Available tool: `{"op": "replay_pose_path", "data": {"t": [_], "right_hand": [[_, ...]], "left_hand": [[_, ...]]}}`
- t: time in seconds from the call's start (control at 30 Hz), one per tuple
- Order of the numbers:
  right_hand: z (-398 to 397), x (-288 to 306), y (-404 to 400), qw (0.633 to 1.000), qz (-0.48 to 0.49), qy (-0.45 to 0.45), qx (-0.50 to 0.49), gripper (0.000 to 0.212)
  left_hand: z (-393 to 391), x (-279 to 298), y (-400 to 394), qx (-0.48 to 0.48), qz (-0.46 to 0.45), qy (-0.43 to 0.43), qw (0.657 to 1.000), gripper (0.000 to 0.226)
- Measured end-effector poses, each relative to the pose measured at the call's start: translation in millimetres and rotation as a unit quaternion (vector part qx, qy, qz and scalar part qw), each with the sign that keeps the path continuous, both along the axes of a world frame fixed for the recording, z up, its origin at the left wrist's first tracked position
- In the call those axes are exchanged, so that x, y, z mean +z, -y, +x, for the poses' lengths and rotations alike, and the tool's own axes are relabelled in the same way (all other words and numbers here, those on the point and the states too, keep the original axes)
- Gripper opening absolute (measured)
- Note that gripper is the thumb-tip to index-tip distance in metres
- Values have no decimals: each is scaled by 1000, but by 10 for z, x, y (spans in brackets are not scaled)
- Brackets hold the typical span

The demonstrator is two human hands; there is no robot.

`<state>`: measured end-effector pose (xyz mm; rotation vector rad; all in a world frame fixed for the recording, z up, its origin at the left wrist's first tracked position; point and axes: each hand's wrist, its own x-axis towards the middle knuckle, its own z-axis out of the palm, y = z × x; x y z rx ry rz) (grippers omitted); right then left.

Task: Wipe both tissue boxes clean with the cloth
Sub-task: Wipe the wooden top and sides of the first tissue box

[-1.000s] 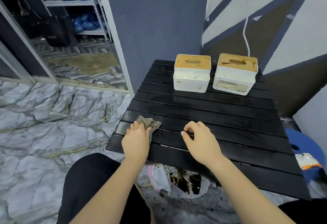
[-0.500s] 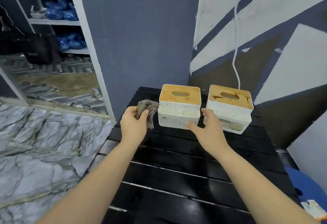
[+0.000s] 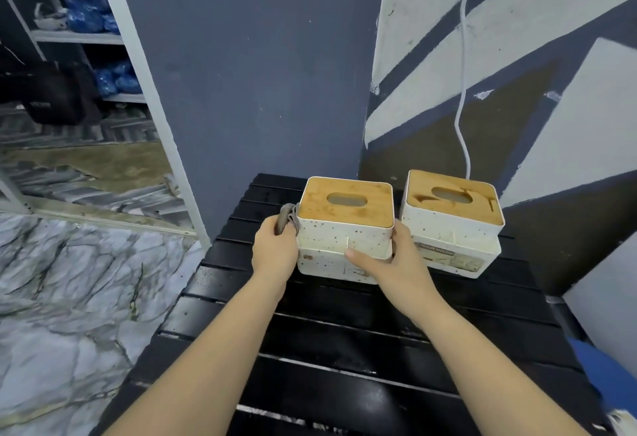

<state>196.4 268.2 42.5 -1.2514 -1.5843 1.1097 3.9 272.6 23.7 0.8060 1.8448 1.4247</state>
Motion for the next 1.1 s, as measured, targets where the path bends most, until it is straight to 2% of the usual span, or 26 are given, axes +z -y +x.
{"op": "replay_pose_path", "data": {"t": [0.17,0.37,0.57,0.73,0.83,0.9,0.93,1.03,1.1], "right_hand": [[223,115,717,999,36,-15,29,69],[447,8,1663,999,19,-36,12,74],[568,-158,2226,998,-13,-45,-29,76],[707,-144,2167,999,-36,-11,-25,80],[807,-101,1926,998,-57,11,-34,113],[834,-72,1748,997,-66,25,-13,130],[835,-65,1669,997,-66,26,5,133],[808,-51,1503,997,-49,5,53,117],[784,-92,1429,998,-36,-10,52,116]], "left_hand": [[133,21,596,-10,24,18,999,14],[335,167,1433,-20,63,2,998,26],[379,228,1837,-16,18,46,999,18],[184,502,1862,2,18,83,996,15],[170,770,1757,-29,44,57,997,24],[238,949,1619,-88,7,42,995,25],[295,1036,1545,-130,-21,61,989,25],[514,1263,1306,-219,-47,152,963,18],[704,1363,1182,-198,8,134,971,9]]}}
